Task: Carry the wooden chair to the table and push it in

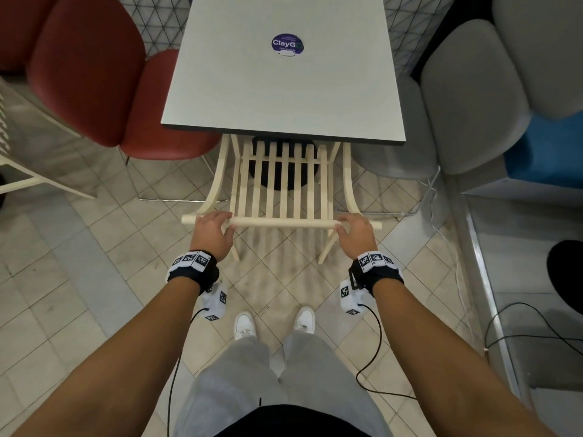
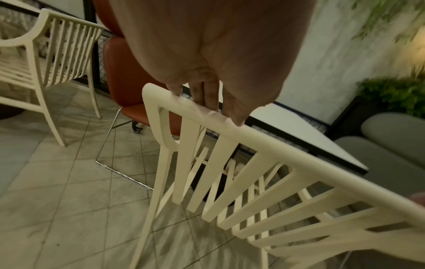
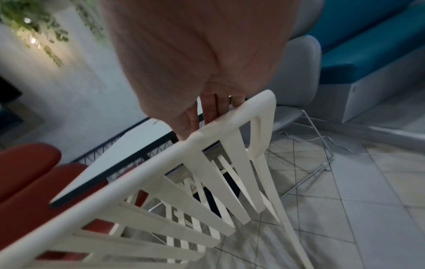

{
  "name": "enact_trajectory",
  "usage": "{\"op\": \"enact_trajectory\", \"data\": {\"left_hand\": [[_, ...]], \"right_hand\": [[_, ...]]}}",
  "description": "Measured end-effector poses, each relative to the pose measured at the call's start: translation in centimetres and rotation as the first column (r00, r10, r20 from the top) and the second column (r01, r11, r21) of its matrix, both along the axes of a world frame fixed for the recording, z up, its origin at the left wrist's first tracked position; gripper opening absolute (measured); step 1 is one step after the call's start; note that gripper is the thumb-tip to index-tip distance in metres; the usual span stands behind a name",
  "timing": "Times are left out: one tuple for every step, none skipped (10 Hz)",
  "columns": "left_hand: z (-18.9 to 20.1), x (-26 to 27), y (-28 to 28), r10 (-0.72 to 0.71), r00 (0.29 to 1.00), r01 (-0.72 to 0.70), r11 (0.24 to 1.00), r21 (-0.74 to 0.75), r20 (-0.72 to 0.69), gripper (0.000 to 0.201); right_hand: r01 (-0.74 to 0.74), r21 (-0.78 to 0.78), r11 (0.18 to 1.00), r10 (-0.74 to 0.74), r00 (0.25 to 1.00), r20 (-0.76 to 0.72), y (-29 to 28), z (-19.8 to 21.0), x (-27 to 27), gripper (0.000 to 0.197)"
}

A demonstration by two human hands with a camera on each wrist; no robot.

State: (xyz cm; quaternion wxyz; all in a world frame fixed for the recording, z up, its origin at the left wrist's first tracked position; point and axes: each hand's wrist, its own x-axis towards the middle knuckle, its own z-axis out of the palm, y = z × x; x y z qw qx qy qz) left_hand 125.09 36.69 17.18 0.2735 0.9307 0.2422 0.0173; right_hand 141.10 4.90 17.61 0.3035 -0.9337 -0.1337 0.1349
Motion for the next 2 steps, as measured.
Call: {"op": "enact_trajectory", "data": {"left_hand": [[1.6,-1.3,-1.4,0.129,0.987,-0.12,0.988,-0.092,0.096,0.03],[1.7,-3.9,-2.5,0.21,0.975,-0.194,0.965,-0.177,0.077,0.027]], "right_hand": [[0.115,0.145,0.983,-0.123,0.991,0.049,-0.6,0.7,-1.5,0.016],[0.138,0.162,0.977,-0.141,0.99,0.003,-2.0,0.3,-3.6,0.015]]}}
